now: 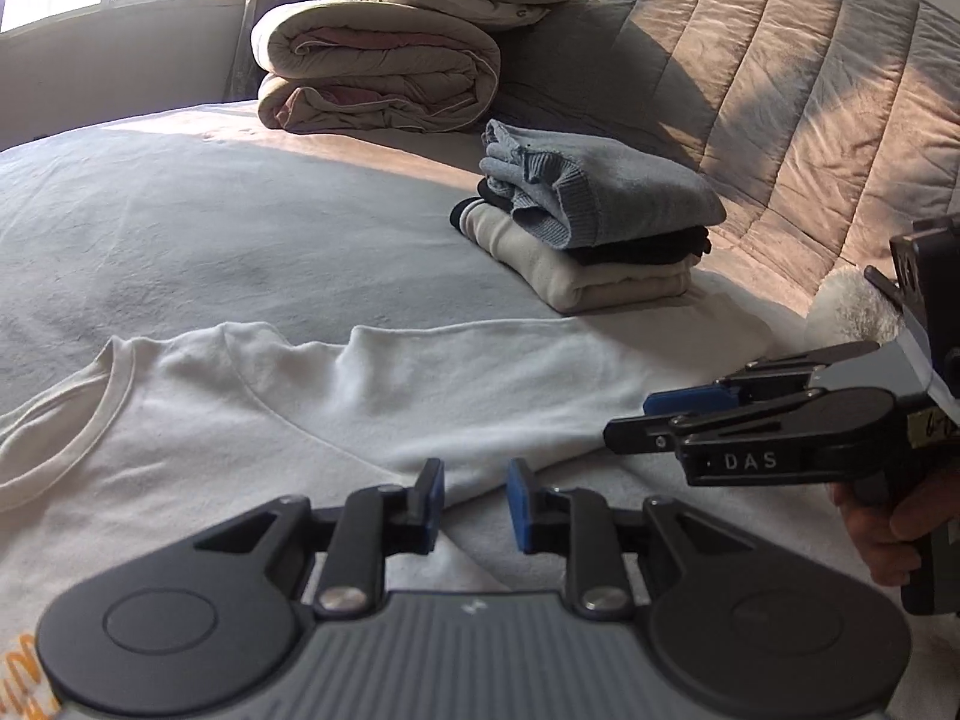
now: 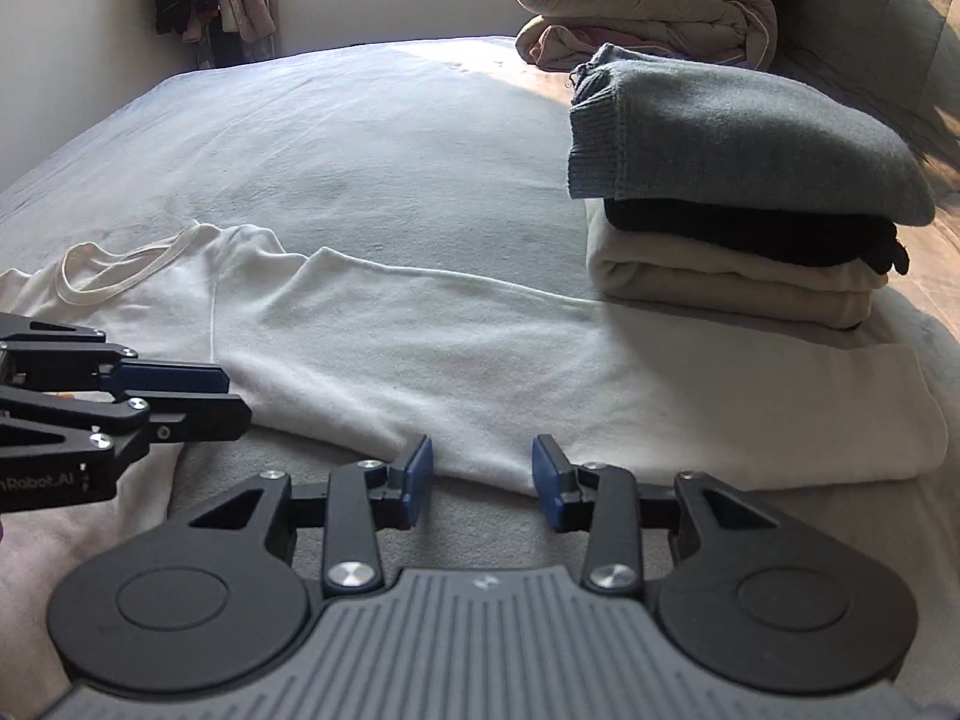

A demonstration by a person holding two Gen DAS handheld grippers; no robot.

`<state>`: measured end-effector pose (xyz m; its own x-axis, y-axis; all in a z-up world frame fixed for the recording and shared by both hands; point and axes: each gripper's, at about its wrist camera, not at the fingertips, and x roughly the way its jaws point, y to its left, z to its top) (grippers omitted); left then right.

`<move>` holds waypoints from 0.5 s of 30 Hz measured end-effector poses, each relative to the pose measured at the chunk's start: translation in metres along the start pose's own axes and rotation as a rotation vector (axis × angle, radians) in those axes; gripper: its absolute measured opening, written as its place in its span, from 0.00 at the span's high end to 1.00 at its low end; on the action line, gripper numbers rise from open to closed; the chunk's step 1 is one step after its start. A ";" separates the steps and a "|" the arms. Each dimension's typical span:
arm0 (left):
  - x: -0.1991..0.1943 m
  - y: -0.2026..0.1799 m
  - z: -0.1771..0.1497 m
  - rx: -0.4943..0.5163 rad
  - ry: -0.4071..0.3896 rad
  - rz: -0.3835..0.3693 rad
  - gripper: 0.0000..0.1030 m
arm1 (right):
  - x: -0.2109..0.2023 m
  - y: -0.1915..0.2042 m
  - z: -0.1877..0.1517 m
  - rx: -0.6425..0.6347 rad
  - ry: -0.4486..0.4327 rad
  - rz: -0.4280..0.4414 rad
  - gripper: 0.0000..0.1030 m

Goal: Fold clothes
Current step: 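Grasp the sleeve with the left gripper and lift it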

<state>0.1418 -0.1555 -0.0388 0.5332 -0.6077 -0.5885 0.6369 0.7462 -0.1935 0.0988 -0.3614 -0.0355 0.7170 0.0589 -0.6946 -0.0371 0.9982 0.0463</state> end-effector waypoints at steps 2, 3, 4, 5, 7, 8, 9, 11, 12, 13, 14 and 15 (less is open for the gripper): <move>-0.016 0.007 -0.002 -0.012 -0.004 0.035 0.73 | -0.008 0.002 0.000 0.008 -0.010 0.008 0.61; -0.024 0.010 -0.003 -0.018 -0.006 0.052 0.71 | -0.011 0.005 0.002 0.004 -0.015 0.008 0.60; -0.032 0.014 -0.004 -0.024 -0.008 0.070 0.71 | -0.014 0.010 0.005 -0.006 -0.021 0.004 0.59; -0.041 0.019 -0.006 -0.030 -0.008 0.094 0.70 | -0.017 0.016 0.008 -0.015 -0.025 0.003 0.59; -0.056 0.027 -0.009 -0.036 -0.008 0.133 0.67 | -0.021 0.028 0.014 -0.029 -0.034 0.015 0.59; -0.064 0.032 -0.011 -0.037 -0.006 0.155 0.65 | -0.023 0.036 0.018 -0.037 -0.038 0.025 0.59; -0.072 0.036 -0.013 -0.038 -0.005 0.177 0.63 | -0.025 0.045 0.021 -0.044 -0.043 0.035 0.57; -0.090 0.048 -0.017 -0.043 0.000 0.229 0.60 | -0.029 0.062 0.028 -0.060 -0.053 0.054 0.54; -0.096 0.052 -0.019 -0.048 0.002 0.248 0.59 | -0.030 0.071 0.031 -0.068 -0.057 0.063 0.54; -0.105 0.058 -0.021 -0.054 0.005 0.276 0.59 | -0.031 0.081 0.035 -0.075 -0.061 0.073 0.53; -0.113 0.063 -0.023 -0.060 0.009 0.305 0.58 | -0.032 0.090 0.037 -0.081 -0.065 0.082 0.53; -0.122 0.069 -0.025 -0.064 0.009 0.334 0.57 | -0.033 0.099 0.040 -0.084 -0.069 0.090 0.53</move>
<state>0.1071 -0.0234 0.0003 0.7013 -0.3247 -0.6346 0.3916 0.9194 -0.0377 0.0995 -0.2645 0.0205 0.7541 0.1504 -0.6393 -0.1597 0.9862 0.0436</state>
